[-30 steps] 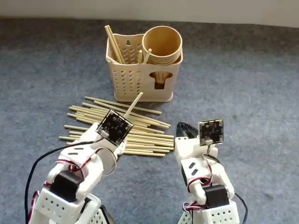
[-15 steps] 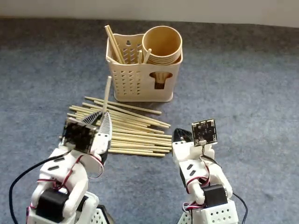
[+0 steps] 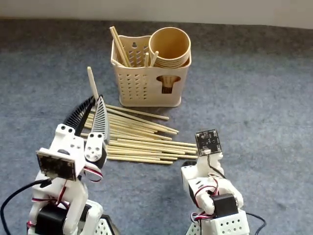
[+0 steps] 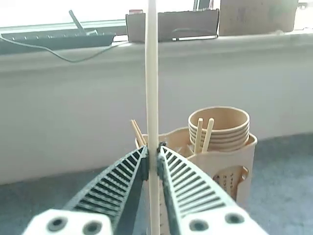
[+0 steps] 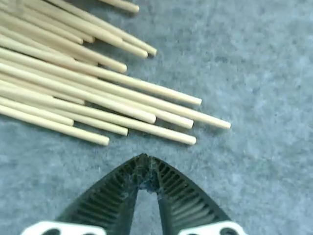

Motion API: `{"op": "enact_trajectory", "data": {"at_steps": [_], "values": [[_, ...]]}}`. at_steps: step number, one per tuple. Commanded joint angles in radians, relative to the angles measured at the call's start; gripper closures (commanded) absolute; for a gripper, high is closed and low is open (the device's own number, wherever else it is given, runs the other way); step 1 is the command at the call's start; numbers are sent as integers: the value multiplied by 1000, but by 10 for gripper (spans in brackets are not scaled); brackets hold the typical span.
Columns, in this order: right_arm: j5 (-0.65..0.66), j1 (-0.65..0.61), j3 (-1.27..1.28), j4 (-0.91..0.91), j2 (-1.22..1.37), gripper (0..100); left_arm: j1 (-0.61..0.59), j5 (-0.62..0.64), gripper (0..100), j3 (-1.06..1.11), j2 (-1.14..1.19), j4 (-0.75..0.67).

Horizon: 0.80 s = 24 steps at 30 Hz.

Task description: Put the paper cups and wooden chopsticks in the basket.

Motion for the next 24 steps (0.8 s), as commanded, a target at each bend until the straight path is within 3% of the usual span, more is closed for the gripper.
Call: {"op": "enact_trajectory", "data": {"at_steps": [1, 14, 24], "values": [[12, -2, 113, 36, -10, 991, -5, 6, 993, -15, -1, -118], [12, -2, 113, 36, -10, 991, -12, 3, 993, -13, -1, -391], [12, -2, 113, 36, -10, 991, -12, 0, 993, -51, 1, -422]]}}
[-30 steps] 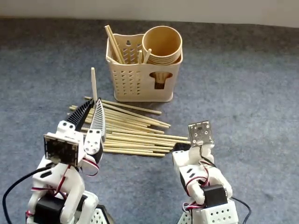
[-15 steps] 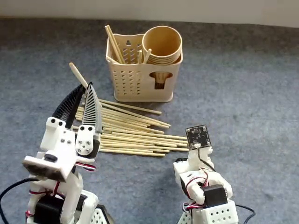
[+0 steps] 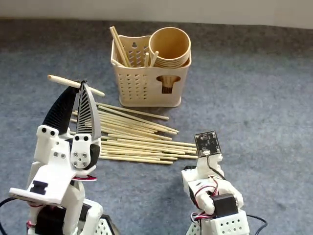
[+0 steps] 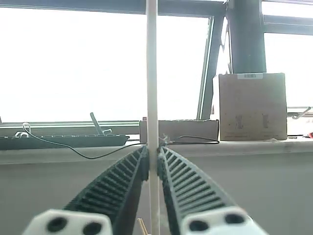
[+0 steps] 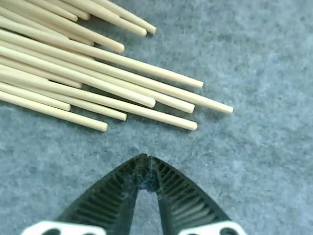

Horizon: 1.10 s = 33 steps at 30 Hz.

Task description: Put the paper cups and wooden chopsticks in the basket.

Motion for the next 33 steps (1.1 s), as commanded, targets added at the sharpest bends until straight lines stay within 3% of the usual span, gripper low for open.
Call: {"op": "enact_trajectory", "data": {"at_steps": [1, 22, 33], "values": [[12, -2, 113, 5, -10, 991, -12, 0, 993, -51, 1, -18], [12, -2, 113, 5, -10, 991, -12, -2, 993, -56, 5, -61], [12, -2, 113, 5, -10, 991, -12, 3, 993, -329, 437, -78]]}}
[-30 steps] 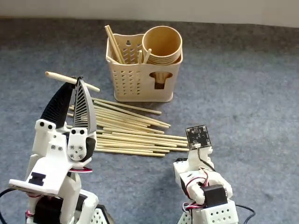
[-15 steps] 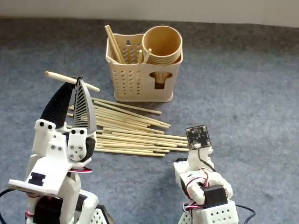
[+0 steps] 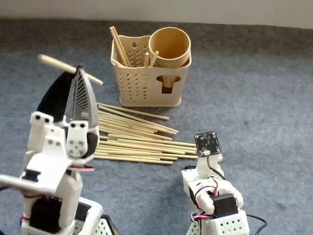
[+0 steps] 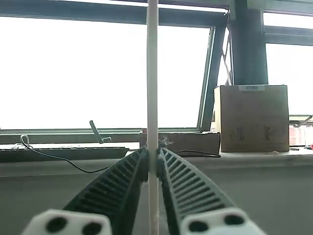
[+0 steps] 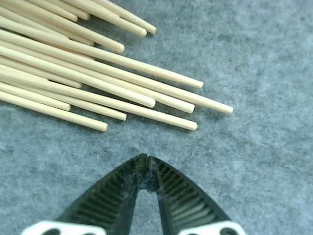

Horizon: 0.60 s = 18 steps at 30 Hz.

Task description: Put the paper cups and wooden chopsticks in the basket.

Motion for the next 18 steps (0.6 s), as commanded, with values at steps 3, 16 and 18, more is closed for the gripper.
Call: {"op": "enact_trajectory", "data": {"at_steps": [3, 16, 18], "values": [[12, -2, 113, 5, -10, 991, -10, 3, 993, -197, 286, -23], [12, -2, 113, 5, -10, 991, -12, 63, 993, -535, 716, -25], [12, -2, 113, 5, -10, 991, -12, 94, 993, -596, 789, -25]]}}
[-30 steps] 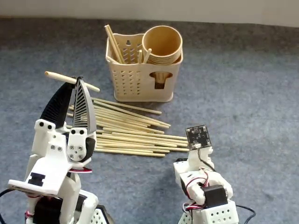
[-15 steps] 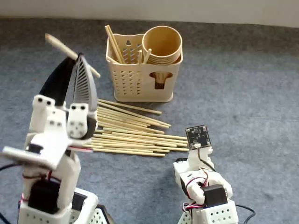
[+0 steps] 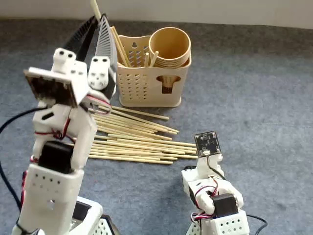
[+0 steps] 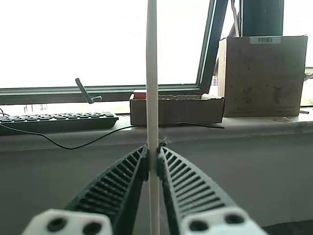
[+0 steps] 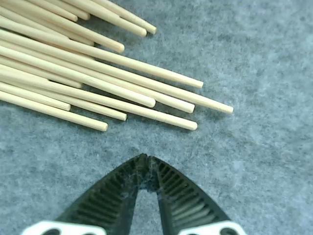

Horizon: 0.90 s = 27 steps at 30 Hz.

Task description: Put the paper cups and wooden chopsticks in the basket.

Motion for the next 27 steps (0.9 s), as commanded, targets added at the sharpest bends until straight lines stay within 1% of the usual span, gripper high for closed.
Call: {"op": "enact_trajectory", "data": {"at_steps": [1, 6, 14, 23, 27], "values": [[12, -2, 113, 5, -10, 991, -12, 64, 993, -173, 160, -20], [12, -2, 113, 5, -10, 991, -13, 66, 993, -289, 357, -20], [12, -2, 113, 5, -10, 991, -88, 71, 993, -390, 579, -20], [12, -2, 113, 5, -10, 991, -91, 71, 993, -403, 687, -21], [12, -2, 113, 5, -10, 991, -91, 71, 993, -394, 730, -94]]}}
